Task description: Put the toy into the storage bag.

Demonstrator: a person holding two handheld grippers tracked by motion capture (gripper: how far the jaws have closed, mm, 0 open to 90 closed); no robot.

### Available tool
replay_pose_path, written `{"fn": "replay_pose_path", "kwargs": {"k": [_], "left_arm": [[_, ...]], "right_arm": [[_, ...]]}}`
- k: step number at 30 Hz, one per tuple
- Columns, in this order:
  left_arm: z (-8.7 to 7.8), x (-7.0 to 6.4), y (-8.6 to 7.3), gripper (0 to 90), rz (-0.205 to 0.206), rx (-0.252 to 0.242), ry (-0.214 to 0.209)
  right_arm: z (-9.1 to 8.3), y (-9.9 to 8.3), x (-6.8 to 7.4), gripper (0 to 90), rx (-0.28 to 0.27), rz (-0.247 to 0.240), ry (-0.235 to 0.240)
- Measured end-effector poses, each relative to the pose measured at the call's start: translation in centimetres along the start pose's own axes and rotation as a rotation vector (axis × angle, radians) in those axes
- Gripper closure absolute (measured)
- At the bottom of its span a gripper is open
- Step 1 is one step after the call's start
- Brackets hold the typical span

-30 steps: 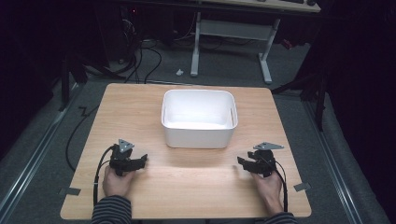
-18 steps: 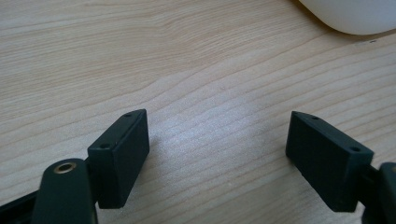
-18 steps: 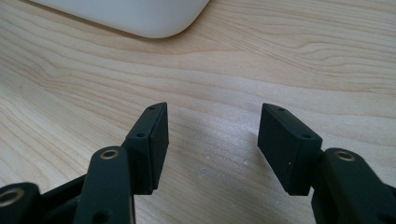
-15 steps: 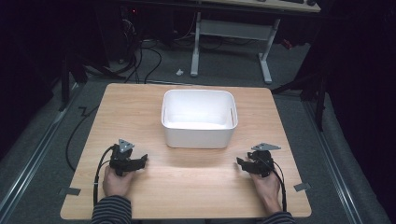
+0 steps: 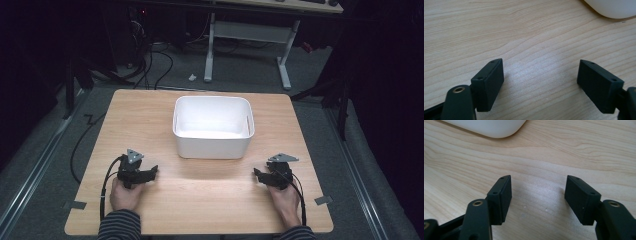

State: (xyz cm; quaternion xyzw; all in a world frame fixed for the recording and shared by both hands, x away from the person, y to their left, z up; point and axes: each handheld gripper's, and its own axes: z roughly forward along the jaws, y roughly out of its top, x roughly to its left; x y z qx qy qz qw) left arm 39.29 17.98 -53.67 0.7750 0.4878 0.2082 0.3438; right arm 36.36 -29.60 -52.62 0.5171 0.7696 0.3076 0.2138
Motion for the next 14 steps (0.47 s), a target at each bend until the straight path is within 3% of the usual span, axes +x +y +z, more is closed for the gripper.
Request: {"fn": "replay_pose_path", "kwargs": {"k": [3, 14], "left_arm": [[0.00, -0.02, -0.01, 22.0, 0.000, 0.000, 0.001], [-0.02, -0.04, -0.02, 22.0, 0.000, 0.000, 0.001]], "right_arm": [[0.27, -0.38, -0.12, 31.4, -0.039, -0.007, -0.004], [0.28, -0.38, -0.15, 30.2, -0.036, 0.002, -0.011]]}}
